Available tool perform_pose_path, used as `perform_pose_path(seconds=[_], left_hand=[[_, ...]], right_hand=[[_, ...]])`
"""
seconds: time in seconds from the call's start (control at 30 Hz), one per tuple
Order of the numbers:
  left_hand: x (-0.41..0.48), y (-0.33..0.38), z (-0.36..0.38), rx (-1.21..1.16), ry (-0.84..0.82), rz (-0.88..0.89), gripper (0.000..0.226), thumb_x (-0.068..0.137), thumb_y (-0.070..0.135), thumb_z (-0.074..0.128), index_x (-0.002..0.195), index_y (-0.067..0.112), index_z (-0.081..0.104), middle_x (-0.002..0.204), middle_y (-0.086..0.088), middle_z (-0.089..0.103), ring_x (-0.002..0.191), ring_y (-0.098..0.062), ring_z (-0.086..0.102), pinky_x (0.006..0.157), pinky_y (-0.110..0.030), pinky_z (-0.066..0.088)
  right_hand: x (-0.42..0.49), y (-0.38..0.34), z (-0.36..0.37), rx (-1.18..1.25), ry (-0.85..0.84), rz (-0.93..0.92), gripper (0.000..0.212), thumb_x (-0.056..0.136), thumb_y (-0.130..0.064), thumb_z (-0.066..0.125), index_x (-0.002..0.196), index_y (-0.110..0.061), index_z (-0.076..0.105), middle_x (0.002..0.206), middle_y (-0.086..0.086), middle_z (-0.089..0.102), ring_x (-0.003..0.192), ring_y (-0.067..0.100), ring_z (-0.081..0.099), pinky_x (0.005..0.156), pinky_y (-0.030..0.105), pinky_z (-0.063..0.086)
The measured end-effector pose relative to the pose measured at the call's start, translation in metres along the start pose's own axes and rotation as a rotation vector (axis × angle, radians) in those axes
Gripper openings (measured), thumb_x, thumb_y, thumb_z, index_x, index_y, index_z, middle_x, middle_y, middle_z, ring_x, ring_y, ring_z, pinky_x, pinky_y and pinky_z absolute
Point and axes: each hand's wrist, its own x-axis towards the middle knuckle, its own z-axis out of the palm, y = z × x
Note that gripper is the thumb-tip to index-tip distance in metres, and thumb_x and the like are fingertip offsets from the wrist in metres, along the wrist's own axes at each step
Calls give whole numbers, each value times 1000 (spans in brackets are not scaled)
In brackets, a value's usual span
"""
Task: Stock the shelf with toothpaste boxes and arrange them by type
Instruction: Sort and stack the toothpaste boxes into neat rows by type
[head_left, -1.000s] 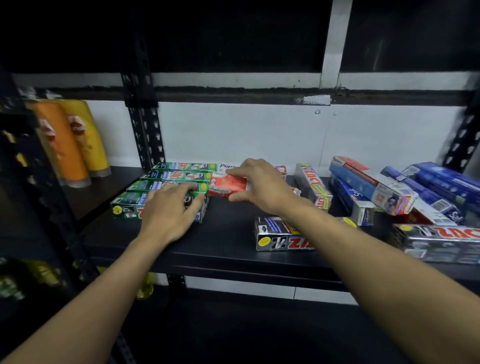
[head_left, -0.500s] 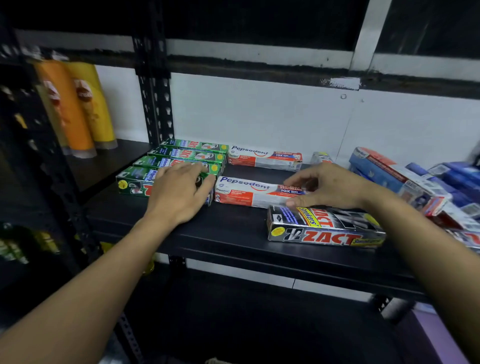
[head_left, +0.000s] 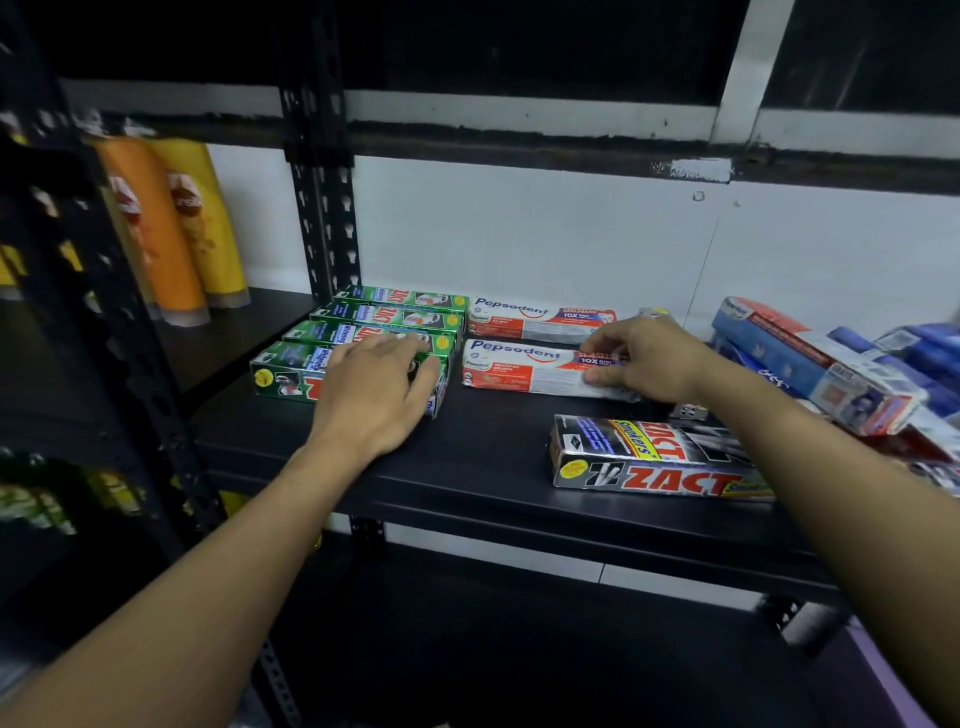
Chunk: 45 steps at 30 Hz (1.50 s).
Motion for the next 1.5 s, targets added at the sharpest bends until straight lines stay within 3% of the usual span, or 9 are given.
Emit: perform_pose_path(seconds=[0.27,0.5,0.67,0.97,1.23,1.5], left_hand=[[0,1,1,10,-12,-10,45,101,49,29,128,26,58,126,3,65,124,-18,51,108,-43,30],[1,1,2,14,2,-15,45,101,49,31,127,26,59,125,3,65,123,-18,52,108,-43,31],[0,1,2,9,8,-13,44,101,49,31,127,26,59,124,4,66,123,-18,52,107,-43,31],[0,3,0,29,-1,-13,46,101,50,30,127,25,59,124,3,65,122,-19,52,106,-42,31],[0,1,-1,29,-5,-4,47,100,52,29,123,25,60,117,4,67,118,-20,55,103,-43,34],[-1,1,-2,26,0,5,44,101,50,33,124,23,60,119,-1,68,117,-23,56,100,-44,35]], right_hand=[[21,-3,9,-76,81,65,41,89,-35,69,126,-19,64,130,6,63,118,26,56,101,32,40],[36,-3,17,-101,115,88,41,88,-38,68,125,-21,64,131,6,62,120,30,54,108,43,36],[41,-4,20,-78,140,86,39,89,-35,68,125,-19,64,130,8,62,120,29,54,101,36,40],[41,-9,20,-85,141,88,40,91,-36,66,127,-20,63,132,8,61,121,29,53,100,35,40],[4,11,-16,-41,249,106,46,85,-40,73,125,-19,64,132,8,61,123,29,53,102,36,41],[-66,74,-63,-151,400,327,43,83,-34,72,122,-17,66,124,12,66,114,34,57,92,37,45]])
